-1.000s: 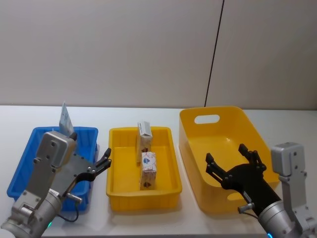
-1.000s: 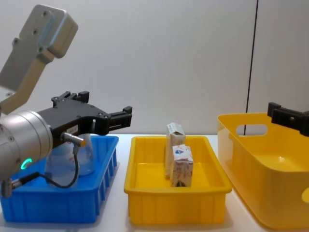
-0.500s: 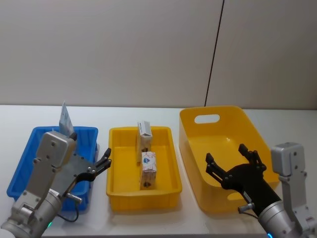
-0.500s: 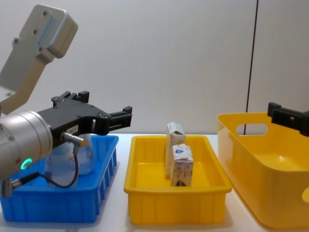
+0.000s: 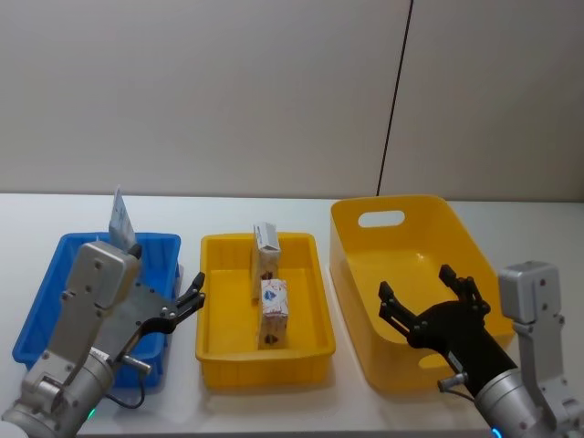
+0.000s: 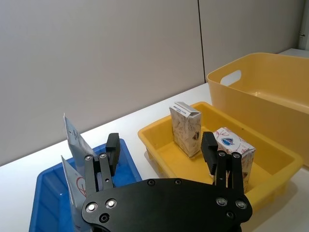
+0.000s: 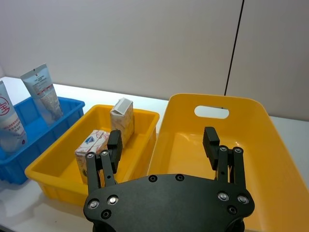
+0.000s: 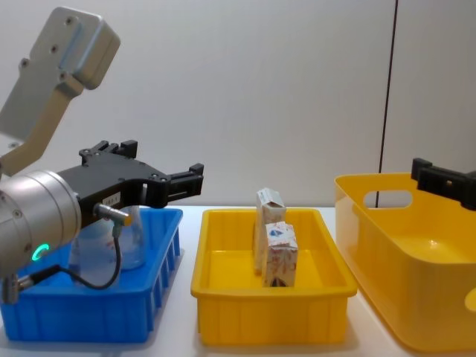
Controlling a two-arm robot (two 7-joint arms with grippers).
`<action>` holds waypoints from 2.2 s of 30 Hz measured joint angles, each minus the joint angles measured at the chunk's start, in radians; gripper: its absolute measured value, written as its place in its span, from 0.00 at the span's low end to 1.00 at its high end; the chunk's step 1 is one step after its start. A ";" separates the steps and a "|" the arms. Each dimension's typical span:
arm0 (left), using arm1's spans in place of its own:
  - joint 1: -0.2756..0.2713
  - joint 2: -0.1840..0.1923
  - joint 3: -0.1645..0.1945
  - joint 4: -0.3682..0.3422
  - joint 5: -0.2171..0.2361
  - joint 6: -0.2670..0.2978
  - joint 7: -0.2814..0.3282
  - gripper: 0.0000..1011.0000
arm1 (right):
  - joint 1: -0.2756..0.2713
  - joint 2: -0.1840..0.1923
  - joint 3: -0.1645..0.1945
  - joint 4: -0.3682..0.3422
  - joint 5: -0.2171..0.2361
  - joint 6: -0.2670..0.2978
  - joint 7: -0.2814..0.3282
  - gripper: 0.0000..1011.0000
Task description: Bimanual collaborative sorting of washing and personal care products
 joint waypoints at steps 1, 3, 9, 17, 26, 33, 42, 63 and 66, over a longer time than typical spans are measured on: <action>0.000 0.000 0.000 0.000 0.000 0.000 0.000 0.99 | 0.000 0.000 0.000 0.000 0.000 0.000 0.000 0.99; 0.000 0.000 0.000 0.000 0.000 0.000 0.000 0.99 | 0.005 -0.003 -0.001 0.004 -0.001 0.006 0.001 0.99; 0.000 0.000 0.000 0.000 0.000 0.000 0.000 0.99 | 0.028 -0.017 -0.013 0.019 -0.009 0.042 -0.002 0.99; 0.000 0.000 0.000 0.000 0.000 0.000 0.000 0.99 | 0.062 -0.045 -0.037 0.043 -0.026 0.081 -0.012 0.99; 0.000 0.000 0.000 0.000 0.000 0.000 0.000 0.99 | 0.112 -0.100 -0.078 0.079 -0.052 0.142 -0.038 0.99; 0.000 0.000 0.000 0.000 0.000 0.000 0.000 0.99 | 0.136 -0.147 -0.095 0.096 -0.071 0.196 -0.077 0.99; 0.000 0.000 0.000 0.000 0.000 0.000 0.000 0.99 | 0.170 -0.220 -0.109 0.121 -0.085 0.298 -0.140 0.99; 0.000 0.000 0.000 0.000 0.000 0.000 0.000 0.99 | 0.284 -0.341 -0.111 0.235 -0.064 0.493 -0.170 0.99; 0.000 0.000 0.000 0.000 0.000 0.000 0.000 0.99 | 0.305 -0.352 -0.107 0.260 -0.060 0.517 -0.168 0.99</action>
